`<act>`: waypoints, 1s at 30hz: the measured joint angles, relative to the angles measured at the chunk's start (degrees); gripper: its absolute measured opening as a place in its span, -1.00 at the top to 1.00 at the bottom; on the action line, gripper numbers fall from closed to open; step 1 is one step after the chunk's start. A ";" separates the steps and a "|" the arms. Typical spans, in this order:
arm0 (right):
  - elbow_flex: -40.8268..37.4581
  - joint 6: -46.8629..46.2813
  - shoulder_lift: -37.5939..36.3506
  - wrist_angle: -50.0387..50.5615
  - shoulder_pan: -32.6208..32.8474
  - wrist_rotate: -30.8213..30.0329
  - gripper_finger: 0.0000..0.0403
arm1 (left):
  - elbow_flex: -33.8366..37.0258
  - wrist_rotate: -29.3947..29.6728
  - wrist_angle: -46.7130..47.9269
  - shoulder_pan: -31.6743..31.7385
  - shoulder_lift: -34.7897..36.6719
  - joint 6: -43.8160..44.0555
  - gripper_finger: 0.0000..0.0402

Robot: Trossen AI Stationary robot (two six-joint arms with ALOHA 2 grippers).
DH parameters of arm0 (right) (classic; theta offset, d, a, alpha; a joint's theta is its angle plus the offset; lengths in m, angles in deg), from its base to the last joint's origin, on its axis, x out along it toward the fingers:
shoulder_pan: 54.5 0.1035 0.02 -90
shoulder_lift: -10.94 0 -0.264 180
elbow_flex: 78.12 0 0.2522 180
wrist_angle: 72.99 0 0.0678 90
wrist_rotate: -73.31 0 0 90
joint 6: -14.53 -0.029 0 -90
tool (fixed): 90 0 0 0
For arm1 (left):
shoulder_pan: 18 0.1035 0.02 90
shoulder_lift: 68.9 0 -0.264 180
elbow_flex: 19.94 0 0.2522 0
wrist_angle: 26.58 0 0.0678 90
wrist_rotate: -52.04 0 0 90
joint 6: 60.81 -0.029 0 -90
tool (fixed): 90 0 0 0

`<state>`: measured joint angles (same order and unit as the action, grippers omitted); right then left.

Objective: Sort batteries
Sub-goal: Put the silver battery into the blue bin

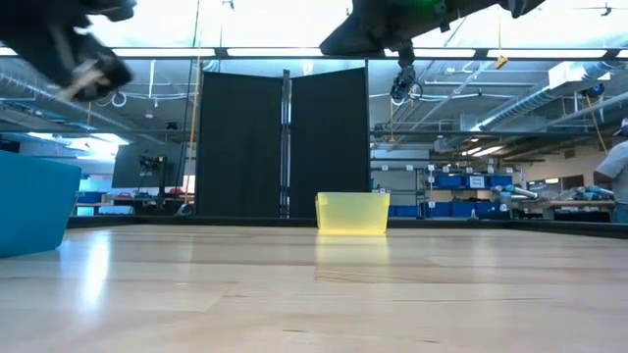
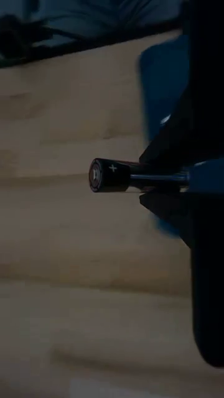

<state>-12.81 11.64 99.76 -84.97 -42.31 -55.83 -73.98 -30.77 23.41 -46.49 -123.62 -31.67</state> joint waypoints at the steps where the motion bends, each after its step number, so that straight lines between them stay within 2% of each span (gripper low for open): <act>1: 0.00 -0.02 0.00 0.19 0.00 0.00 0.92 | -0.70 0.23 2.20 -1.73 -0.19 2.67 0.74; 7: 0.00 -0.11 0.00 0.77 0.00 0.00 0.93 | -1.82 -0.72 14.37 -11.61 -2.70 19.09 0.74; 11: 0.00 -0.37 0.00 1.10 0.00 0.00 0.94 | -1.80 -2.30 17.78 -15.62 -6.70 23.64 0.74; 20: 0.00 -1.47 0.00 1.23 0.00 0.00 0.94 | -1.80 -2.99 12.07 -15.47 -16.86 19.07 0.74; 23: 0.00 -1.59 0.00 1.05 -0.17 0.02 0.94 | -1.80 -3.94 8.90 -13.88 -19.70 15.67 0.74; 30: 0.00 -1.90 0.00 0.97 -0.31 0.02 0.95 | -1.53 -4.28 8.86 -9.46 -23.50 8.18 0.74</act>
<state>-12.81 9.74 99.76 -84.01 -42.62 -55.80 -75.51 -35.05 32.27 -55.95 -147.12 -23.50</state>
